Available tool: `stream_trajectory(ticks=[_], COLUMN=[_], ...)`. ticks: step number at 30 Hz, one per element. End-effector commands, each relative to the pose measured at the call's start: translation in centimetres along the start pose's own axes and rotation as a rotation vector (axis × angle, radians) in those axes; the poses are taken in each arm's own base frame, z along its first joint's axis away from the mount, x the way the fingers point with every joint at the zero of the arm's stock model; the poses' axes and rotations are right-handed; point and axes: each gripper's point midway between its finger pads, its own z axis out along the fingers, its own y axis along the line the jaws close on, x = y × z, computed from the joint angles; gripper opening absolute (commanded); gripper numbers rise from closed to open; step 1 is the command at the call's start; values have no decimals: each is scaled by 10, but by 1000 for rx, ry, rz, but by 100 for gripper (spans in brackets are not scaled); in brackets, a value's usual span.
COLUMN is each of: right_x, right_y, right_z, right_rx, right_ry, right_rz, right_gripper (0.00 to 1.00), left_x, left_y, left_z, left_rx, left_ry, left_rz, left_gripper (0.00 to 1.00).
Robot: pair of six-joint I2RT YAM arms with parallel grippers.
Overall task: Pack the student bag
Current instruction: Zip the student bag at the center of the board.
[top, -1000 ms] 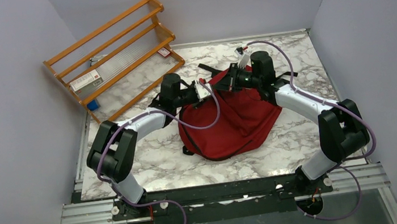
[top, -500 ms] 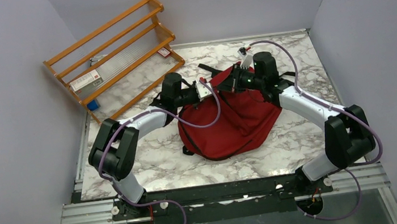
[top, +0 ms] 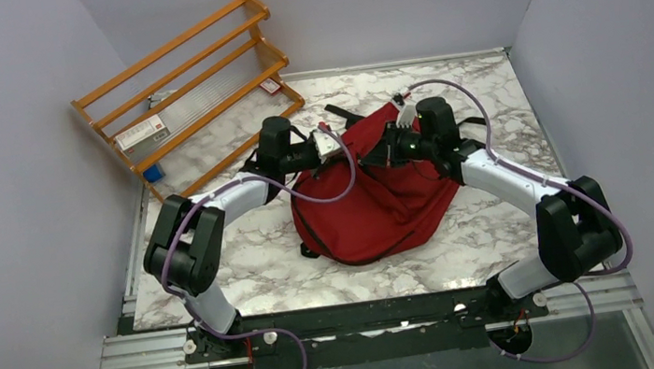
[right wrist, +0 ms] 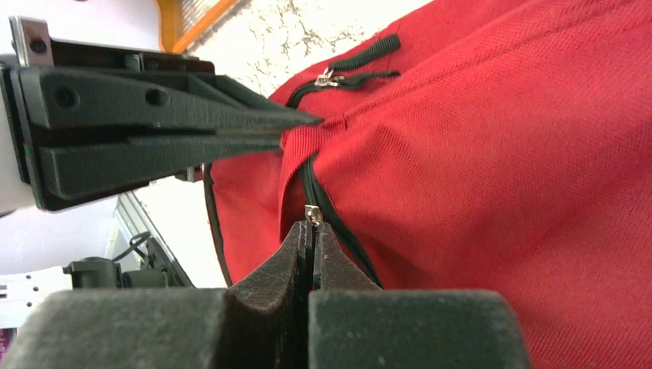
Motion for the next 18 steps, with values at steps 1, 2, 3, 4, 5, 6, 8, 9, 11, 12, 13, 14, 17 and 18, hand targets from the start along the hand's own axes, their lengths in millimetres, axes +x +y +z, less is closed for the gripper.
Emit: stream_trajectory(ticks=[1,2,3,4,5,6,8,9,11,12,13,14,17,18], right_x=[26,29,32,35,38,41,47,49,53,55,58,59,66,69], right_y=[0,-1,-2,-4,-5,-6,-9,-11,-13,-15,-17,-18,-22,-23], right_z=[-14,-14,-15,-15,-16,-17,-19,-20,-22,-24,-26,-27,-33,-35], right_rx=[-18,-14,-12,-8,-5,-2,6,12,27,37,47,56,79,84], right_ry=[92,102,111,119,129,137,155,163,174,181,187,189,205,213], right_rz=[1,2,2,0,-1,-3,-6,-6,-10,-11,-12,-14,-15,-13], right_gripper=[1,1,1,1,1,1,1,1,1,1,1,1,1,1], left_x=[19,21,23,25,26,28,32,34,37,40,42,45,52,53], left_y=[41,43,46,47,50,52,56,58,63,65,69,73,84,88], left_z=[-13,-13,-13,-12,-12,-11,-10,-10,-10,-10,-11,-11,-10,-10], left_rx=[-125,-134,-141,-142,-145,-146,-154,-161,-174,-182,-193,-205,-230,-241], left_ry=[70,78,85,94,100,108,121,125,129,134,139,146,156,157], left_rz=[-47,-56,-62,-70,-74,-81,-94,-103,-119,-129,-139,-148,-172,-177], left_gripper=[0,0,0,0,0,0,0,0,0,0,0,0,0,0])
